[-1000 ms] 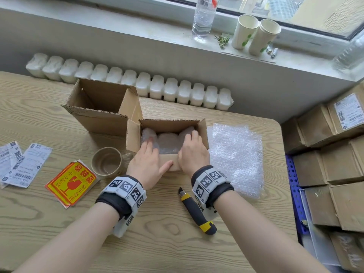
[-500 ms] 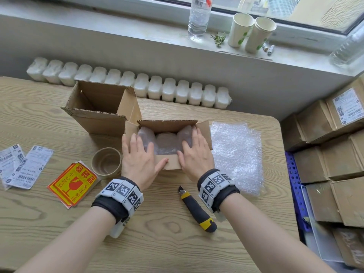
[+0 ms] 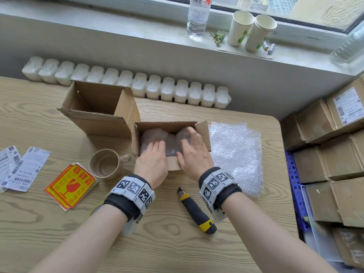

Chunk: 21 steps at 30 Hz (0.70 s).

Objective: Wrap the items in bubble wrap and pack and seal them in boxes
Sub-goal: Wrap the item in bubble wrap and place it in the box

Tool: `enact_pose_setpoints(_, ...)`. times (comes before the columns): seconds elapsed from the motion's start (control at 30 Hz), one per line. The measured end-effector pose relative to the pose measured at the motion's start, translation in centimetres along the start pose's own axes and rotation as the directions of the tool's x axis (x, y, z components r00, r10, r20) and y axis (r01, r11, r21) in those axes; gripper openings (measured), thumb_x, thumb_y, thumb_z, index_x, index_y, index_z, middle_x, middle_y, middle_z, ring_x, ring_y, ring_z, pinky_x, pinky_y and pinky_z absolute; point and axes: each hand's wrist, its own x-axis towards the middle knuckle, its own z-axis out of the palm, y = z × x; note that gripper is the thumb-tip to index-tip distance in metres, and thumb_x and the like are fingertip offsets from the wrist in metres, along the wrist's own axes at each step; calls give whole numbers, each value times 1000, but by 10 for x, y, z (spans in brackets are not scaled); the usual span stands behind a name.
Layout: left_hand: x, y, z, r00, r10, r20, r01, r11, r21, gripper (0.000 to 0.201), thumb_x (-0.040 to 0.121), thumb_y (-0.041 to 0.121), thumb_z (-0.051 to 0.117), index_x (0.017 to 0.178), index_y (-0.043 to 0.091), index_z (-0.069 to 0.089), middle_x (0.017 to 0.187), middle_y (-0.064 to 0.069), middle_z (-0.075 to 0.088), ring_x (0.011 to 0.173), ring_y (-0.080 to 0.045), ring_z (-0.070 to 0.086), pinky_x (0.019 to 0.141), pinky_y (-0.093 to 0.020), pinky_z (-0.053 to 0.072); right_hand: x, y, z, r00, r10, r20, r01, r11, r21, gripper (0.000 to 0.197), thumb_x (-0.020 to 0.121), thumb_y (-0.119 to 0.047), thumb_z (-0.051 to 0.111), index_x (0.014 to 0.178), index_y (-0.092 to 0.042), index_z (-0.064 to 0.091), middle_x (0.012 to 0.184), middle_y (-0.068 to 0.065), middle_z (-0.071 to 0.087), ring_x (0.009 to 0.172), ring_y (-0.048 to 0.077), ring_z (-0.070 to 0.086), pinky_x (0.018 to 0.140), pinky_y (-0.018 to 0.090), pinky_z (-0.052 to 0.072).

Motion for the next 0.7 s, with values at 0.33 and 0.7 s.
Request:
enact_pose_setpoints(0.33,0,-19,12,994,110,7,-110,994,10,55,92,34,18,116,4,57,116,-12,60,119,-29,52,110,-46,26,-1,1,18,1000,7,25,-3,989,-147,52,91,-40,29,95,-7,68,98,7,69,97,21,64,111,38,21)
enact_pose_setpoints(0.7,1,-27,13,993,115,7,-115,993,-32,65,90,45,17,126,2,51,134,-20,44,125,-34,39,108,-44,30,-5,-8,11,994,84,72,-70,981,-180,55,87,-47,29,91,-10,70,126,26,55,118,33,53,110,42,18)
